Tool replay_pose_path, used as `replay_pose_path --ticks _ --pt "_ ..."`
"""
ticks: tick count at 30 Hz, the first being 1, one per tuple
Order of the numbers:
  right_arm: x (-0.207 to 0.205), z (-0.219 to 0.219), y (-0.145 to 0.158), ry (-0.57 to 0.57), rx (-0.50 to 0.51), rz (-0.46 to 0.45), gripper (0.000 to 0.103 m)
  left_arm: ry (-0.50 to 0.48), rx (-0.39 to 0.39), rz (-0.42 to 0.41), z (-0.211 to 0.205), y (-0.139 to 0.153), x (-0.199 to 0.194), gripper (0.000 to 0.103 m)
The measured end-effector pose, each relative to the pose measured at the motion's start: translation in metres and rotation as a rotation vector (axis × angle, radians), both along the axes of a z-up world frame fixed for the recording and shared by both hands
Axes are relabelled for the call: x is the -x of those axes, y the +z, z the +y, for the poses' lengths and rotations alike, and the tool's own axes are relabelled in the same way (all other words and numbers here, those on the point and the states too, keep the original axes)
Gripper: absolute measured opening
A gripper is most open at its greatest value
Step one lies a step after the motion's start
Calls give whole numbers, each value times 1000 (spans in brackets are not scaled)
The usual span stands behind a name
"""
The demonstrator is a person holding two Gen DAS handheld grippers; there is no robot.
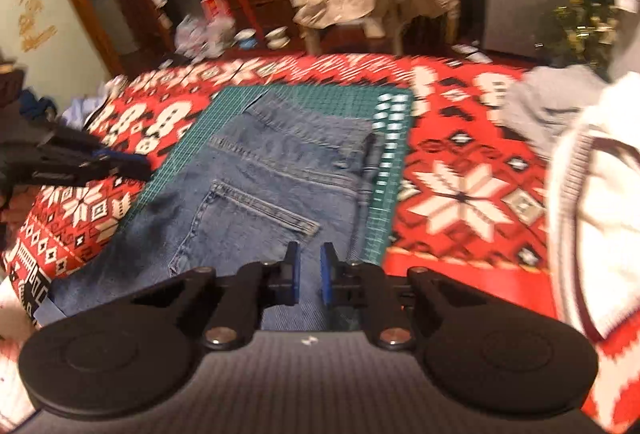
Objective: Fold clothes
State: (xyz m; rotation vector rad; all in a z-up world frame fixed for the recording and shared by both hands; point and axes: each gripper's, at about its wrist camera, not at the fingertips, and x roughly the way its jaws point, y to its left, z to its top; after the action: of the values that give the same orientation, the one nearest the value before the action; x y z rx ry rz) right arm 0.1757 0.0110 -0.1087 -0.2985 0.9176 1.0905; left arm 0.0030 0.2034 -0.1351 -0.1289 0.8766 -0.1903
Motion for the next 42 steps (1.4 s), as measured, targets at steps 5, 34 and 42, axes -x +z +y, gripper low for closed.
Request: replay_pose_path --ticks 5,34,42 --pt "-19 36 -24 54 41 10 11 -39 -14 63 -1 -24 -34 8" --pt "-142 85 -53 -63 13 231 48 2 140 153 61 -27 -149 44" --pt "-144 85 -53 -54 1 247 21 -22 187 164 56 -29 -153 15"
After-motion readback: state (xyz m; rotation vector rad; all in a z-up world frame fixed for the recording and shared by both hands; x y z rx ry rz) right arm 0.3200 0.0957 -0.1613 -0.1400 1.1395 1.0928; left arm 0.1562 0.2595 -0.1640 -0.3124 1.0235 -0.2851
